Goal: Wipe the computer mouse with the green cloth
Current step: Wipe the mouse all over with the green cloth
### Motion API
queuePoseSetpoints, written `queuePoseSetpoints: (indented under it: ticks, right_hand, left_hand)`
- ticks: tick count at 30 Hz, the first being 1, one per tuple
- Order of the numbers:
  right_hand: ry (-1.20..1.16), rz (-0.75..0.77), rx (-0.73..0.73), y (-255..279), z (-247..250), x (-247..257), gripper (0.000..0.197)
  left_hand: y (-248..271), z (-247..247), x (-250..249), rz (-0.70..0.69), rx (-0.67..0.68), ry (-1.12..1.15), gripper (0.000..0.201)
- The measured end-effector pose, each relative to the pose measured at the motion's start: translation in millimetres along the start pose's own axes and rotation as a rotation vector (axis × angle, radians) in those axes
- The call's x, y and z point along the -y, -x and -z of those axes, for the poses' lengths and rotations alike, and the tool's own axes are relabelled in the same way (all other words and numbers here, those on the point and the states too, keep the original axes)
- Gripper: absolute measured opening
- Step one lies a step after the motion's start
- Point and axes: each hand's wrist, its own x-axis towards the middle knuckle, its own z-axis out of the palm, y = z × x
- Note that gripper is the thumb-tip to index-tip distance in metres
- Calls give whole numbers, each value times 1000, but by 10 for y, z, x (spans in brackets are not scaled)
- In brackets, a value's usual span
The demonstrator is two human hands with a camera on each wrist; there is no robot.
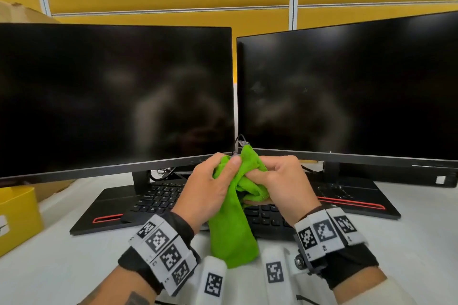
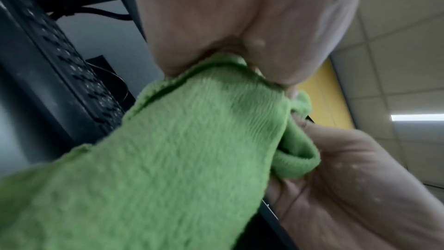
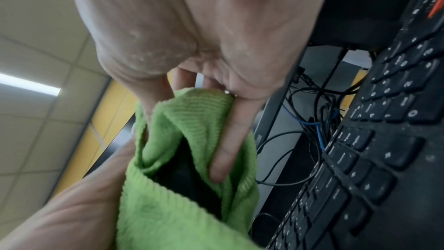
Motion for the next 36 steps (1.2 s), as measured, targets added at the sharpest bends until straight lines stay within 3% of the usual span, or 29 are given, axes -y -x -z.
queuePoseSetpoints:
  ticks: [2,5,8,10,12,14,17,20,24,26,30,34,36]
  right_hand:
    - [18,-15,-1,-3,-40,-4,17]
    - [18,-2,2,-9,-54,-21,16]
    - [24,55,-25,-23,-23,-66,29]
    - [-5,53,-55,-34,14,-72,36]
    - [-98,10,-81,-45,73,-58,30]
    - [-191,-35,-94,-55,119,-19,22]
    - [-284,-63,-112,-74,158,11,26]
    - [-287,-3,-68,-58,122,19,21]
    - [-221,72,0,-62,37,-101,44]
    - [-190,55,-5,-59,-8,-142,43]
    - [-154,9,12,-23,-33,-89,22]
    - [-127,-57,-17,-22,-31,-28,23]
    - [-121,-88,-54,-29,-21,-14,25]
  left_hand:
    - [-16,6,43,19,-82,-70,65]
    - [-1,-6,25,53,-81,-59,60]
    - [41,-81,-128,214,11,247,47]
    - [32,-91,-183,347,0,533,38]
    - [1,-40,-172,377,-73,692,42]
    - [-9,6,-120,364,-97,665,42]
    - [42,-33,-148,370,51,548,33]
    - [65,-51,-204,355,100,511,35]
    - [59,-48,-173,252,38,409,54]
    - [60,-53,-152,273,-12,413,64]
    - [69,-44,-190,369,-49,504,82]
    - [62,-41,-195,319,-66,446,93]
    - [64,-43,-173,288,-36,363,87]
